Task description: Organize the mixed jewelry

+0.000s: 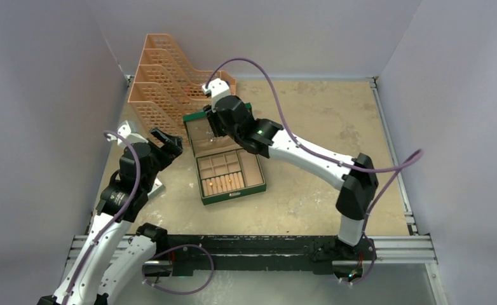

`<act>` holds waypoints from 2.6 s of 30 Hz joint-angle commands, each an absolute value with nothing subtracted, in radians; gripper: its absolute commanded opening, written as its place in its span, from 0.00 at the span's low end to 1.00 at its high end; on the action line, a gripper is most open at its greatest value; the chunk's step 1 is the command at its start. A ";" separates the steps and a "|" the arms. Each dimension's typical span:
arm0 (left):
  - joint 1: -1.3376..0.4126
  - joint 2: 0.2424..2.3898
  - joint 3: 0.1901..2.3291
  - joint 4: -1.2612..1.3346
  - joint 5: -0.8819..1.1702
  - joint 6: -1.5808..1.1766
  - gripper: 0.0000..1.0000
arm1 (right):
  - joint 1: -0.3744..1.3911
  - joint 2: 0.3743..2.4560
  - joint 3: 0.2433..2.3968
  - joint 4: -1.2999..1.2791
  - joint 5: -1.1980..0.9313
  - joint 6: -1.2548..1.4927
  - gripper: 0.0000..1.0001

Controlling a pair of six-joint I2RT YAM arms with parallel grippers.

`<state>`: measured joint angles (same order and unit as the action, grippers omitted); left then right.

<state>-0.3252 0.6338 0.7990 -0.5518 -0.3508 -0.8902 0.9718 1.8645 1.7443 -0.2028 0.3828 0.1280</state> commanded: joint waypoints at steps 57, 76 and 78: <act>-0.512 1.277 0.910 -0.123 -0.410 -0.682 0.55 | 0.868 1.936 1.302 0.167 0.421 1.565 0.42; -0.512 1.364 0.901 -0.023 -0.361 -0.600 0.28 | 0.869 1.873 1.145 0.345 0.200 1.467 0.00; -0.512 1.370 0.899 -0.025 -0.374 -0.599 0.26 | 0.870 1.855 1.129 0.351 0.193 1.455 0.00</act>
